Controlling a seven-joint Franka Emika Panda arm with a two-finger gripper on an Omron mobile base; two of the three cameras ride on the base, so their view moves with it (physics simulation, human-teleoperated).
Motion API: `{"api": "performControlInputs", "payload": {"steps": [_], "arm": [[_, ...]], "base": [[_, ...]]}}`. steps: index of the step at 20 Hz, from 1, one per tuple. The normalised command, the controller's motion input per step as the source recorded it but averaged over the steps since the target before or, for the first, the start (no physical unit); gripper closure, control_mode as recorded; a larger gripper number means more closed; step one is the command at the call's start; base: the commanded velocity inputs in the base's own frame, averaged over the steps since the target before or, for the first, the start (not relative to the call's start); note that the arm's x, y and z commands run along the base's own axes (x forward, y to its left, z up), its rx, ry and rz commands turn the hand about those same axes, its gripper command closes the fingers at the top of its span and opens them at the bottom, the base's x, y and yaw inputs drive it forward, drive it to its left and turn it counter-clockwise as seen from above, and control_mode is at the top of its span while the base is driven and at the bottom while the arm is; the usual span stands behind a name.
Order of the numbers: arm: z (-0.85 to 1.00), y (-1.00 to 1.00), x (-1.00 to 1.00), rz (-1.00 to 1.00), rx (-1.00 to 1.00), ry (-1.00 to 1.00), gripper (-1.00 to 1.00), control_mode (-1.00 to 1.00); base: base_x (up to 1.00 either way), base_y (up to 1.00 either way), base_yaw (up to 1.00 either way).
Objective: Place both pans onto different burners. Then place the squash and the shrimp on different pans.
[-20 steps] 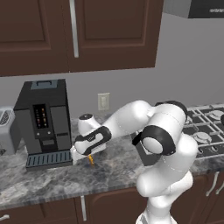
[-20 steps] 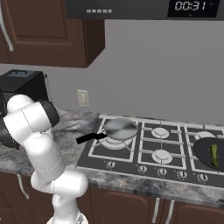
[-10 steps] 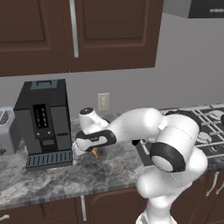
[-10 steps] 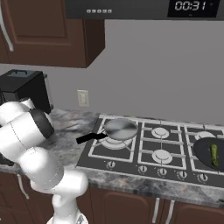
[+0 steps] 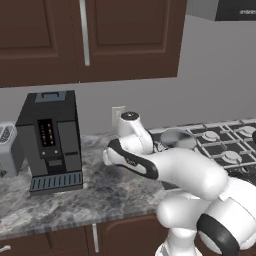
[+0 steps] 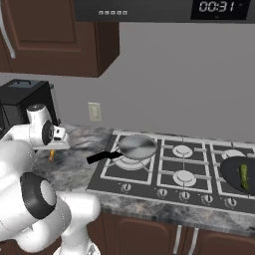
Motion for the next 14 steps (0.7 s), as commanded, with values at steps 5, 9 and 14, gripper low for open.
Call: {"api": "performControlInputs", "payload": {"steps": [5, 9, 14], "arm": [[0.45, -0.45, 0.0, -0.01, 0.02, -0.15, 1.0, -1.0], [0.42, -0.37, 0.0, 0.0, 0.0, -0.2, 1.0, -1.0], [0.63, -0.45, 0.0, -0.03, 0.01, -0.04, 1.0, -1.0]], "base": [[0.0, 0.0, 0.0], [0.0, 0.0, 0.0], [0.0, 0.0, 0.0]]}}
